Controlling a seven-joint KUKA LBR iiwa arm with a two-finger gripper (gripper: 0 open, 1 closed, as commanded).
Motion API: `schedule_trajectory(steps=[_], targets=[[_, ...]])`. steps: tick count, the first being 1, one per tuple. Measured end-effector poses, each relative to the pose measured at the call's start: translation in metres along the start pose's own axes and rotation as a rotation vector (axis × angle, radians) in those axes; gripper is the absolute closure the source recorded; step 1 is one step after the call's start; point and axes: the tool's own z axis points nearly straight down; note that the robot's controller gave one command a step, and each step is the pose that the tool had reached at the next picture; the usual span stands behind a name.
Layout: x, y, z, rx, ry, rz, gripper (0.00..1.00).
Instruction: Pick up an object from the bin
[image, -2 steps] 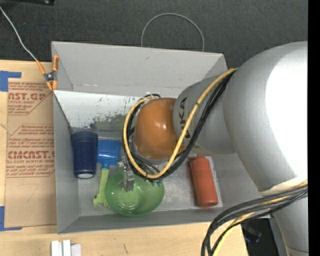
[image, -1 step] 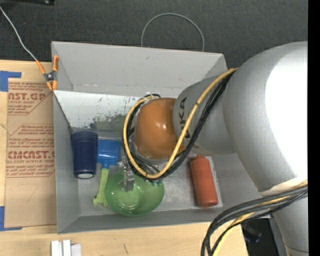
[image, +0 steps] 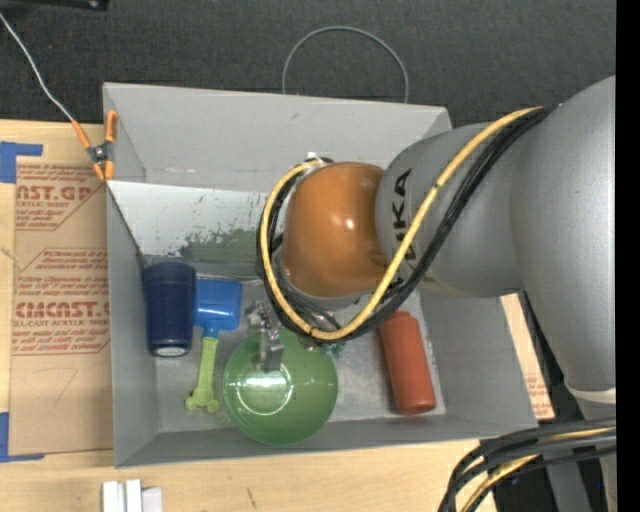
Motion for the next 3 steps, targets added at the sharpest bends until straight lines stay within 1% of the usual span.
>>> schedule_trajectory(steps=[1, 2, 3], targets=[[-0.002, 0.000, -0.014, -0.001, -0.002, -0.002, 1.00], [-0.037, 0.017, -0.041, -0.001, -0.005, -0.110, 1.00], [-0.035, -0.003, -0.042, -0.002, -0.003, -0.034, 1.00]])
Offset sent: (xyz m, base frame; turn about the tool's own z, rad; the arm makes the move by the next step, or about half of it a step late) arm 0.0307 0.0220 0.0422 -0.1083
